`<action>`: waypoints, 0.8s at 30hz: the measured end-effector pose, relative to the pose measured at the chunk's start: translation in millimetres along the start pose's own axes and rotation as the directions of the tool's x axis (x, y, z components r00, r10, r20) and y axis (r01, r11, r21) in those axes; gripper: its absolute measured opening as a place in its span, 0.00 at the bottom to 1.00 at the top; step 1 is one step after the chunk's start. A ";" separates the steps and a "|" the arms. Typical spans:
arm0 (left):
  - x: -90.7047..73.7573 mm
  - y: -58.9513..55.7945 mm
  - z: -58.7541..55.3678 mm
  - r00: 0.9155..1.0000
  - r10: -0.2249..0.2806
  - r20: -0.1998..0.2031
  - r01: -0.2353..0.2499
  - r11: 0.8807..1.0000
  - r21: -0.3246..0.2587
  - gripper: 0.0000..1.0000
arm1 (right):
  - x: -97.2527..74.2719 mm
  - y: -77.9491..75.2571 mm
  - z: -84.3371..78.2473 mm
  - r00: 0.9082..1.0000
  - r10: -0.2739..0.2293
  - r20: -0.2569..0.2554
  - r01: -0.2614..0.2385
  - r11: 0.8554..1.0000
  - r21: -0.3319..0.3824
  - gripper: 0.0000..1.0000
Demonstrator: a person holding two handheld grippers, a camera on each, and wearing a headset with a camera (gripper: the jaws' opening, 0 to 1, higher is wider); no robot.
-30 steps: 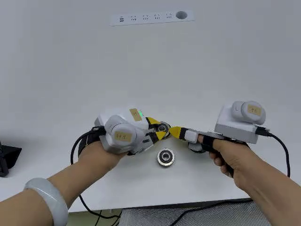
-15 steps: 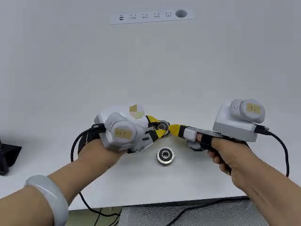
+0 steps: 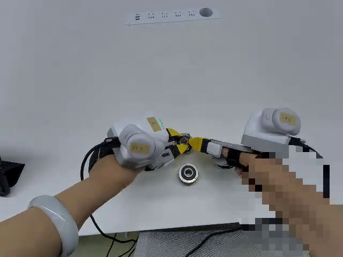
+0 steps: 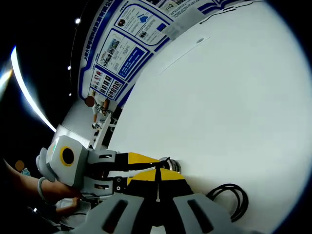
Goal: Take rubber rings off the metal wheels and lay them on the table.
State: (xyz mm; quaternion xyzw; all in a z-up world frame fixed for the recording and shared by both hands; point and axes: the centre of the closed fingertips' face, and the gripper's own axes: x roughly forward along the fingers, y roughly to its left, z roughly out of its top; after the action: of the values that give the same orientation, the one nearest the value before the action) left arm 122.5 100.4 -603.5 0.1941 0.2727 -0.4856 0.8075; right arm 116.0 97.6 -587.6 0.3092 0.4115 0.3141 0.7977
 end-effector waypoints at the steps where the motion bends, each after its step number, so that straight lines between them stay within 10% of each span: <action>1: 0.0 0.0 0.0 1.000 0.000 0.000 0.000 1.000 0.000 0.13 | 0.7 2.0 -0.7 1.000 0.004 -0.006 -0.004 1.000 -0.009 0.01; 4: 0.1 0.1 0.0 1.000 -0.001 0.000 0.001 1.000 0.001 0.13 | 0.7 15.7 4.7 0.998 0.064 0.025 -0.064 0.998 0.020 0.01; 24: -4.6 -3.8 8.9 0.999 -0.013 0.045 0.012 0.999 0.032 0.17 | -0.3 -8.1 3.7 0.999 -0.037 0.010 0.037 0.999 0.005 0.02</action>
State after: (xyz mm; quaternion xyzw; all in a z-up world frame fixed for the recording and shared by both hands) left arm 119.6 96.7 -594.0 0.1941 0.2477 -0.4992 0.8073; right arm 120.9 91.5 -591.8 0.3050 0.4140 0.2967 0.8047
